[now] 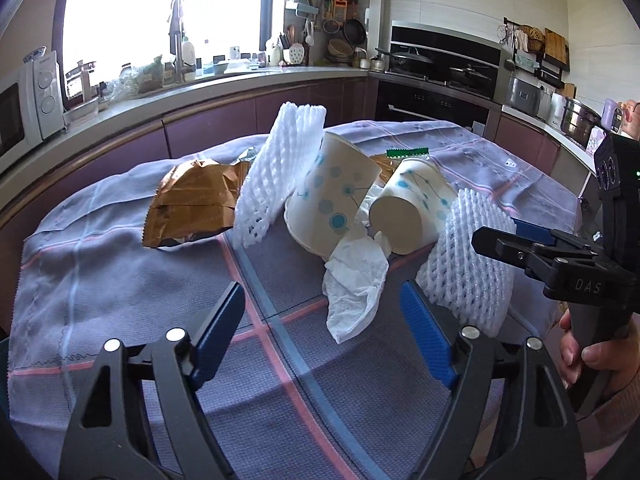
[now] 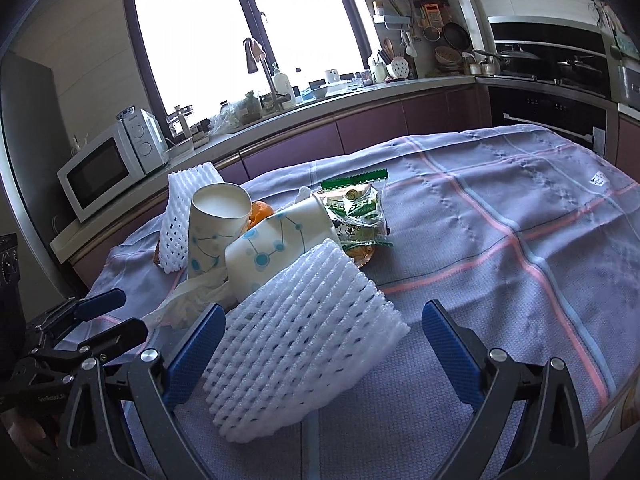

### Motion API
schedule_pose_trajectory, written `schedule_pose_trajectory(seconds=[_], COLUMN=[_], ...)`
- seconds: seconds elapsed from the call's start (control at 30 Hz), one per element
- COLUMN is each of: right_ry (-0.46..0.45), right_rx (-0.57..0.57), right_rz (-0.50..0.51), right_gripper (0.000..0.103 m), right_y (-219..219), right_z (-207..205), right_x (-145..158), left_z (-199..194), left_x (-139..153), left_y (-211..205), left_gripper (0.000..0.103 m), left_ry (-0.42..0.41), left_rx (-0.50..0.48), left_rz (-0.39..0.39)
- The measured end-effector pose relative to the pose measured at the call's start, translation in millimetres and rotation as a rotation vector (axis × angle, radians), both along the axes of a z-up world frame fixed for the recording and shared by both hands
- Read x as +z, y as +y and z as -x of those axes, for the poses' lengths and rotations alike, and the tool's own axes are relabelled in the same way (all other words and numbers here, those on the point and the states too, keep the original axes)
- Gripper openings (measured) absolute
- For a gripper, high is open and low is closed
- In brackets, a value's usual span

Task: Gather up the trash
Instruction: 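Grasp the white tissue with the left tool while the right tool grasps a white foam net, then carry tissue and foam net to the teal bin while both tools open to drop them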

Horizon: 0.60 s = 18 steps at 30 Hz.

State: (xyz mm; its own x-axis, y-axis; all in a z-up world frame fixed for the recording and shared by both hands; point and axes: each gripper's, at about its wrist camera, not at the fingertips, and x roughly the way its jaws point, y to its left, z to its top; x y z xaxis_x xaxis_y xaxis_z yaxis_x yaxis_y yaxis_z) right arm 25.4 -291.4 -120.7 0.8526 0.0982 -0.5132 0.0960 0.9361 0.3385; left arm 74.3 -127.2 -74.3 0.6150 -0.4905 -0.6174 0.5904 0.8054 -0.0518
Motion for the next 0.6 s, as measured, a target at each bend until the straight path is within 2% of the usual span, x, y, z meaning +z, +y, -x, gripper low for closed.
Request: schedule_pose_trajectory(seconds=[0.1, 0.13, 0.17, 0.2, 0.27, 0.33, 0.4, 0.5, 0.6], right_ry=[0.009, 0.011, 0.013, 0.015, 0.013, 0.006, -0.001, -0.011, -0.033], right_rx=[0.029, 0.036, 0.043, 0.049, 0.058, 0.073, 0.086, 0.115, 0.156], right_rz=[-0.043, -0.057, -0.071, -0.082, -0.096, -0.106, -0.106, -0.113, -0.122], right_gripper=[0.079, 0.075, 0.067, 0.06, 0.053, 0.043, 0.031, 0.022, 0.018], right_y=[-1, -2, -3, -3, -4, -4, -3, 0, 5], right_z=[-2, -2, -2, -2, -1, 2, 5, 8, 12], right_x=[-3, -5, -6, -6, -6, -5, -2, 4, 13], left_z=[-14, -18, -21, -23, -26, -25, -22, -14, -2], left_x=[-8, -10, -12, -14, -16, -15, -13, -5, 5], left_y=[-8, -9, -9, -11, -10, -9, -5, 5, 19], left_gripper=[0.056, 0.047, 0.038, 0.033, 0.017, 0.011, 0.009, 0.008, 0.008], left_ry=[0.07, 0.095, 0.117, 0.133, 0.154, 0.163, 0.156, 0.136, 0.123], left_rx=[-0.016, -0.025, -0.032, -0.037, -0.043, -0.05, -0.054, -0.07, -0.087], left_rz=[0.004, 0.013, 0.024, 0.035, 0.057, 0.076, 0.092, 0.121, 0.139])
